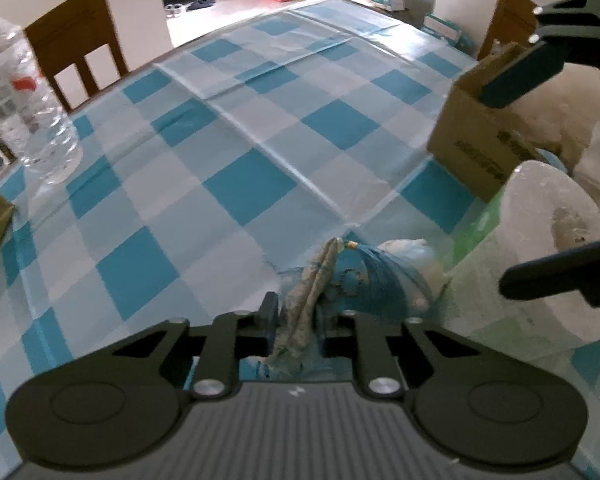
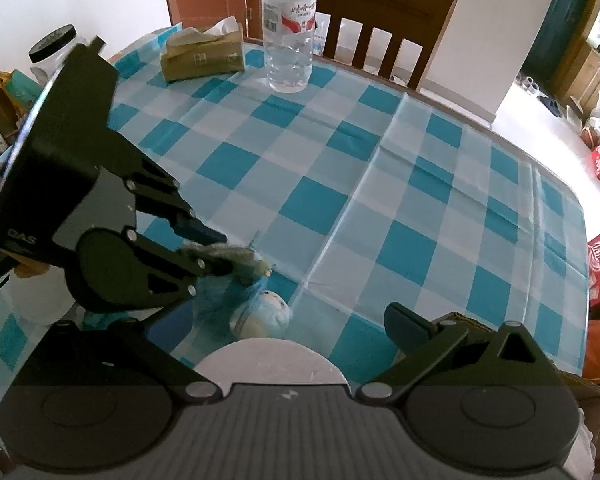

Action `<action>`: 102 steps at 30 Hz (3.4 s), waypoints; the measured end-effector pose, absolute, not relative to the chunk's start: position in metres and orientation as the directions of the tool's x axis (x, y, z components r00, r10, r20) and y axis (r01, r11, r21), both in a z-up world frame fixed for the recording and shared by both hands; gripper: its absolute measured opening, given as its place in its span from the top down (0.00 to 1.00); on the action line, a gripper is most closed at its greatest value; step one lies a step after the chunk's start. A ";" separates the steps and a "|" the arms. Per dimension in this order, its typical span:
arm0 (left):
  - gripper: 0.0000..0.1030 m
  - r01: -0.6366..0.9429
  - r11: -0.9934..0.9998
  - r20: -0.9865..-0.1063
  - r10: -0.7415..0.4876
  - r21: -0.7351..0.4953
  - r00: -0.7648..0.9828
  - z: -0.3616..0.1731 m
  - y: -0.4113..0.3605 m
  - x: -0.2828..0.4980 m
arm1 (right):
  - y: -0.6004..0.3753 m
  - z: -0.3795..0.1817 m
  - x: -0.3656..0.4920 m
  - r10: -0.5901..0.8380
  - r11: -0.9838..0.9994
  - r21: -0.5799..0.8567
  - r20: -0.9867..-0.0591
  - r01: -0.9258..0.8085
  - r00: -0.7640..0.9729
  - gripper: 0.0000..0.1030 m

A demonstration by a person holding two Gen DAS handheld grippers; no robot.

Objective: Organize soft objects
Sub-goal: 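Grasp the tasseled beige pouch with the left gripper while the right grasps the plush toy, then lift the tasseled pouch and plush toy and carry them toward the box, then lower the pouch and plush toy into the box and open both grippers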

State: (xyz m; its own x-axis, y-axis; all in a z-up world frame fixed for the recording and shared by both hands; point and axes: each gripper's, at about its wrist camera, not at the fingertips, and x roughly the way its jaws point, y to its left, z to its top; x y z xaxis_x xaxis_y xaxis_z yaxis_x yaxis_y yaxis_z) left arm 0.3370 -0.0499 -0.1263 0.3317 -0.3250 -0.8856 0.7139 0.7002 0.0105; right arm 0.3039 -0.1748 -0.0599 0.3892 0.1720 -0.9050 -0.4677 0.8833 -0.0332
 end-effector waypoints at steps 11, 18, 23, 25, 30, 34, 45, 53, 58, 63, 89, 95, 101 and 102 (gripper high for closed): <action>0.83 0.598 0.798 -0.881 -0.224 0.081 0.417 -0.125 -0.012 0.353 | -0.154 -0.079 0.327 0.112 0.867 -0.064 -0.941 -0.494 0.320 0.05; 0.82 0.577 0.813 -0.878 -0.223 0.071 0.423 -0.124 -0.004 0.356 | -0.135 -0.109 0.350 0.076 0.863 -0.023 -0.982 -0.505 0.175 0.19; 0.80 0.582 0.811 -0.879 -0.229 0.066 0.419 -0.127 -0.006 0.357 | -0.134 -0.130 0.360 0.045 0.878 -0.010 -0.994 -0.479 0.104 0.29; 0.80 0.586 0.808 -0.879 -0.233 0.064 0.417 -0.127 -0.006 0.357 | -0.135 -0.133 0.361 0.065 0.880 0.017 -0.994 -0.474 0.084 0.30; 0.79 0.596 0.801 -0.880 -0.240 0.060 0.411 -0.130 -0.008 0.358 | -0.135 -0.137 0.361 0.074 0.880 0.034 -0.995 -0.474 0.065 0.44; 0.81 0.599 0.799 -0.885 -0.243 0.050 0.398 -0.133 -0.009 0.362 | -0.135 -0.136 0.361 0.086 0.879 0.041 -0.994 -0.475 0.073 0.45; 0.86 0.596 0.802 -0.880 -0.258 0.034 0.398 -0.126 -0.006 0.360 | -0.140 -0.117 0.357 0.126 0.881 0.056 -0.985 -0.470 0.120 0.46; 0.87 0.586 0.809 -0.870 -0.250 0.053 0.424 -0.108 0.004 0.353 | -0.134 -0.101 0.351 0.152 0.875 0.064 -0.977 -0.481 0.147 0.47; 0.87 0.577 0.814 -0.864 -0.240 0.070 0.443 -0.096 0.011 0.346 | -0.130 -0.087 0.342 0.174 0.871 0.073 -0.970 -0.487 0.167 0.47; 0.87 0.575 0.814 -0.859 -0.235 0.082 0.455 -0.085 0.015 0.337 | -0.128 -0.075 0.333 0.197 0.871 0.084 -0.962 -0.484 0.188 0.47; 0.87 0.673 0.736 -0.817 -0.345 0.071 0.463 -0.016 0.018 0.241 | -0.138 -0.015 0.212 0.246 0.916 0.114 -0.917 -0.383 0.315 0.47; 0.87 0.740 0.671 -0.808 -0.412 0.044 0.422 -0.006 0.006 0.202 | -0.168 -0.011 0.166 0.206 0.957 0.111 -0.910 -0.267 0.361 0.47; 0.87 0.769 0.639 -0.805 -0.440 0.031 0.398 0.003 -0.022 0.170 | -0.228 0.002 0.136 0.156 0.982 0.095 -0.893 -0.163 0.422 0.47; 0.87 0.771 0.636 -0.804 -0.442 0.033 0.398 0.004 -0.028 0.166 | -0.239 0.003 0.133 0.148 0.984 0.091 -0.892 -0.150 0.428 0.47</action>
State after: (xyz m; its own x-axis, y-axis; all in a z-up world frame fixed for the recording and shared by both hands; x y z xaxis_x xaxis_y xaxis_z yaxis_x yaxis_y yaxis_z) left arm 0.1662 -0.0284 0.0043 0.3984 -0.4419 -0.8037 0.7712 0.6358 0.0327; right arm 0.1331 -0.2387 0.0035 0.4276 0.1478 -0.8918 -0.1504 0.9844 0.0911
